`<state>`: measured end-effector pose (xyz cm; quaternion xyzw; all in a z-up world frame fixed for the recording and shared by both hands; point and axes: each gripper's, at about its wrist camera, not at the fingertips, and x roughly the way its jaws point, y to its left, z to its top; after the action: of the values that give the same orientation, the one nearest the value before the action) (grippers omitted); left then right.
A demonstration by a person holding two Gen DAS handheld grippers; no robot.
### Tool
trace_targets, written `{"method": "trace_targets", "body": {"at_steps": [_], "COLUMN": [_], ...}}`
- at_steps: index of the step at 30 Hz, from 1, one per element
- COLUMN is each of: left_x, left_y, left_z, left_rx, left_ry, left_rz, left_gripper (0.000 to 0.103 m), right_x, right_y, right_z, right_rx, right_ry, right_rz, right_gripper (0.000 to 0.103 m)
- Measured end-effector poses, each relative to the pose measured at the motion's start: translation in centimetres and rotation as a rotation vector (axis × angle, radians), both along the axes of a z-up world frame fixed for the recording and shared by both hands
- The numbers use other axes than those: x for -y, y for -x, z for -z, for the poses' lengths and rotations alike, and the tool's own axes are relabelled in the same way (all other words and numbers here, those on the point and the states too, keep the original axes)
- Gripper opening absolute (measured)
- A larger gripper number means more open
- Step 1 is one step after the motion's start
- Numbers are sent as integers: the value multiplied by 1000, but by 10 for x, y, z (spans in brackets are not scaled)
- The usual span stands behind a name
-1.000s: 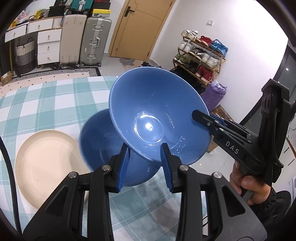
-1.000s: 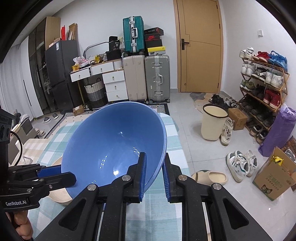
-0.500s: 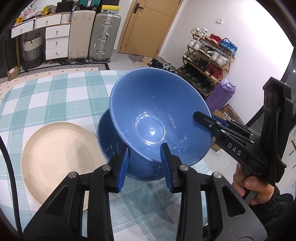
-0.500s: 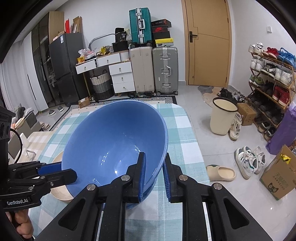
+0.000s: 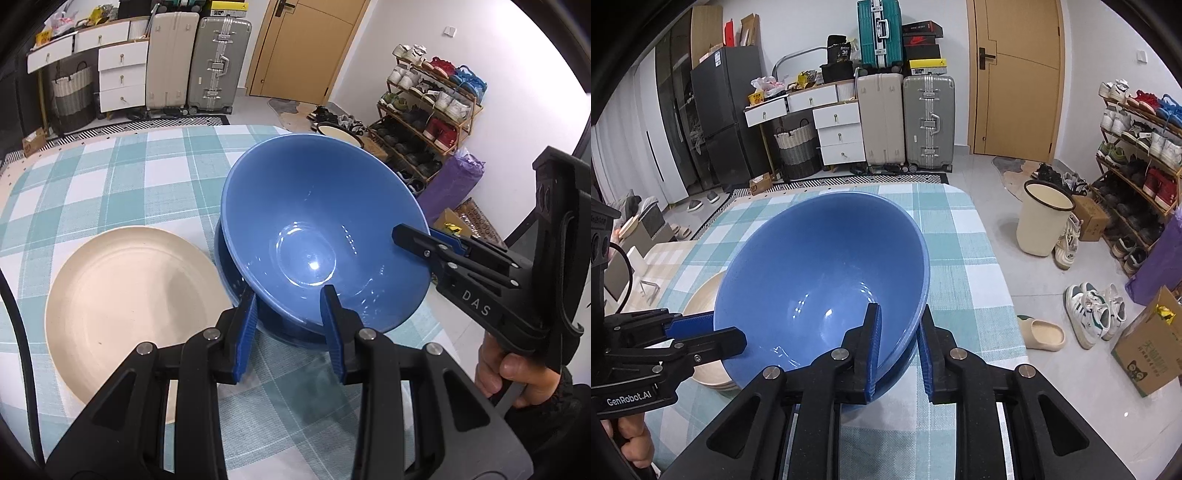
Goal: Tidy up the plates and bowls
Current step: 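Lift the nested blue bowls with both grippers over the third blue bowl, then lower the nested bowls into the third blue bowl and open both grippers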
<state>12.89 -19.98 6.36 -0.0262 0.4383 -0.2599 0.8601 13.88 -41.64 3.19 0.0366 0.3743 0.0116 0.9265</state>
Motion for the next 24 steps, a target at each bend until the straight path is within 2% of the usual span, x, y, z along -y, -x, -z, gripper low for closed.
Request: {"method": "trace_targets", "body": {"at_steps": [13,24], "left_x": [5,5], "left_y": [-1,0], "left_z": [13,17], "left_rx": [10,0], "left_ry": [-58,-78], "left_rz": [-16,-22], "left_gripper": [31,31], "right_x": [-11,-19], "right_y": [-3,-3], "right_z": [16,21], "right_rx": [-34,-47], "right_ry": [52,92], "right_rz": [-13,-30], "right_gripper": [21,24]}}
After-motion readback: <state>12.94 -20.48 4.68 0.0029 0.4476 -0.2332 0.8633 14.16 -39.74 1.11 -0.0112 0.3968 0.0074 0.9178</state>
